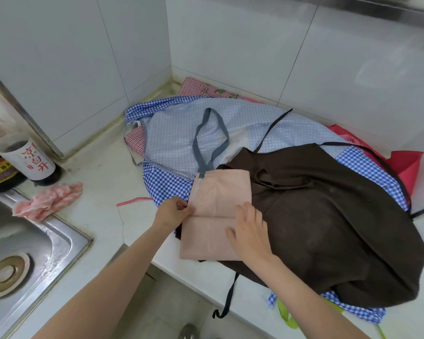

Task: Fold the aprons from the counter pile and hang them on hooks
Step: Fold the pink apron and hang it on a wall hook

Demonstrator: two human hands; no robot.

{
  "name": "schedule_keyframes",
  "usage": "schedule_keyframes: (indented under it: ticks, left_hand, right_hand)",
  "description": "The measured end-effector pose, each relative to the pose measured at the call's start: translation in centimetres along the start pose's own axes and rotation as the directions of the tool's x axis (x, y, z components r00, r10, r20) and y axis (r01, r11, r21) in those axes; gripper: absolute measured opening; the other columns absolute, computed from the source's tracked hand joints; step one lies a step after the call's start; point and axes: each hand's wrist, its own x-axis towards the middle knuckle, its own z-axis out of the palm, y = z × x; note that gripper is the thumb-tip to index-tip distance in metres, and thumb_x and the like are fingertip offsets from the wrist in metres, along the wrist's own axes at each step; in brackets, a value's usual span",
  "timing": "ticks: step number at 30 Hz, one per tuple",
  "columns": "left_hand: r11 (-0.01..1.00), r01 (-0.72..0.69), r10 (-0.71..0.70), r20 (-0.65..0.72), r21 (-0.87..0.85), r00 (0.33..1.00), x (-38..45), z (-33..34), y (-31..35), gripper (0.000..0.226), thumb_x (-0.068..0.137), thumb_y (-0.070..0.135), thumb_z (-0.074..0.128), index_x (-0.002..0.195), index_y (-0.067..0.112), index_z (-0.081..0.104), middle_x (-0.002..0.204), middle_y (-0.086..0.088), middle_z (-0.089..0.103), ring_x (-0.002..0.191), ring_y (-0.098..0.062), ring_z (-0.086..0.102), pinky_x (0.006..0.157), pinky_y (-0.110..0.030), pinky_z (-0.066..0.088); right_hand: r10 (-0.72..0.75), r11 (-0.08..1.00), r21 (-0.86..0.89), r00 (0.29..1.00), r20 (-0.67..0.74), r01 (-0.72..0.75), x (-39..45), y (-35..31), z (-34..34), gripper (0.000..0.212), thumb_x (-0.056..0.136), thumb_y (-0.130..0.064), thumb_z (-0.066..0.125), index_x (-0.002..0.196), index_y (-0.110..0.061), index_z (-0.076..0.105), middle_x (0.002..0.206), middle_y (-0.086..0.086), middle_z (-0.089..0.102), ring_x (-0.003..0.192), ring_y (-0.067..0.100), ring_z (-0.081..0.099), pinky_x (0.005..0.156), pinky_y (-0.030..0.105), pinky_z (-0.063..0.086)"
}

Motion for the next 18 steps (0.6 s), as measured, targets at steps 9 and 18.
schedule_keyframes:
  ticks: [9,18]
  left_hand:
    - [0.996,-0.082,0.080,-0.098,-0.021,0.992,1.1,1.0,1.0,0.015,0.087,0.021,0.065,0.100,0.015,0.060,0.095,-0.001,0.062,0.084,-0.014,0.055,0.074,-0.023,0.039]
    - [0.979,-0.023,0.034,0.051,-0.203,0.998,3.5,0.9,0.7,0.019,0.077,0.018,0.077,0.091,0.007,0.068,0.090,-0.001,0.066,0.088,-0.012,0.060,0.073,-0.010,0.044]
  right_hand:
    - [-0.160,0.987,0.020,0.987,0.004,0.160,10.0,-0.8,-0.9,0.045,0.100,-0.012,0.031,0.145,-0.012,0.025,0.153,0.003,0.022,0.144,0.019,0.010,0.114,0.033,0.009]
    - [-0.191,0.975,0.132,0.979,0.067,0.181,16.3,-3.0,-1.8,0.005,0.093,-0.015,0.052,0.093,-0.011,0.054,0.106,0.009,0.052,0.111,0.030,0.045,0.090,0.038,0.035]
